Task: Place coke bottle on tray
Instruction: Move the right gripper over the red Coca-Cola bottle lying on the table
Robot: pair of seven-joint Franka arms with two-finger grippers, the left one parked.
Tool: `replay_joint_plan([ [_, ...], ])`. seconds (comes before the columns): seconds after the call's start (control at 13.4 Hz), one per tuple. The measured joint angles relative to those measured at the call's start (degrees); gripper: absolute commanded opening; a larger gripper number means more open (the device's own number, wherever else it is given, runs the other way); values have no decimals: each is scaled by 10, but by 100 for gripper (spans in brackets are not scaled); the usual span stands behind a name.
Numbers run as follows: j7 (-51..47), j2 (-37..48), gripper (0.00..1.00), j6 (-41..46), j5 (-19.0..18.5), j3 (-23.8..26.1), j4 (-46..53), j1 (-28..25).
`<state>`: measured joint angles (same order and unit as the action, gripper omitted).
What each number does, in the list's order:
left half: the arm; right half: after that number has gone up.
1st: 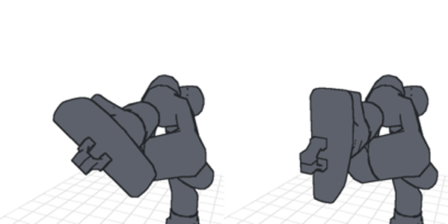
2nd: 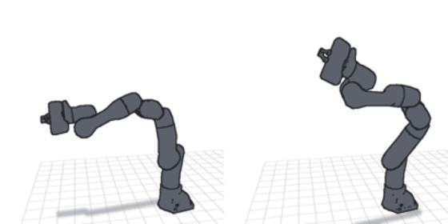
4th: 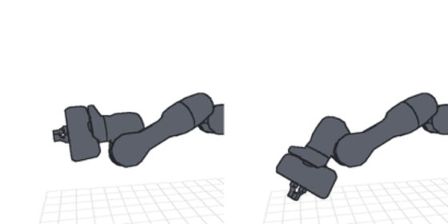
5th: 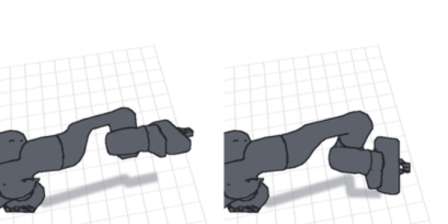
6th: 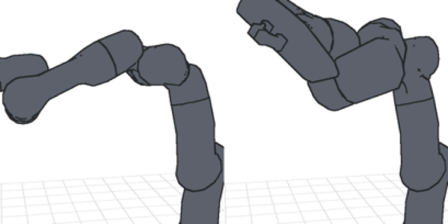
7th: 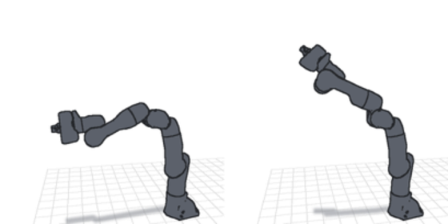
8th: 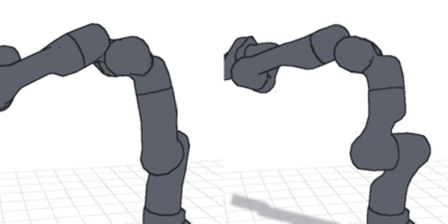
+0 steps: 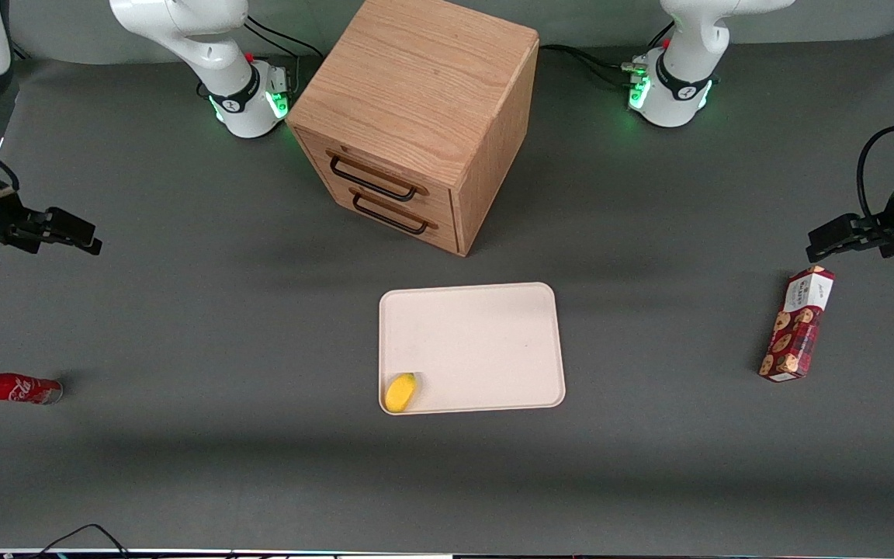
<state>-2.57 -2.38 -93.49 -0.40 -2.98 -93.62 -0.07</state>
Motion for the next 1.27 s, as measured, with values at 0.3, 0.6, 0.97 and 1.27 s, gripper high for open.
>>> replay_joint_plan([
  [0.3, 8, -84, 100, -19, -45, -37, 37, 32],
  [0.6, 46, -227, 100, -26, -49, -38, 191, 100],
  [0.97, 73, -400, 100, -116, -50, -40, 331, 183],
  [1.27, 106, -457, 100, -174, -33, -36, 348, 225],
])
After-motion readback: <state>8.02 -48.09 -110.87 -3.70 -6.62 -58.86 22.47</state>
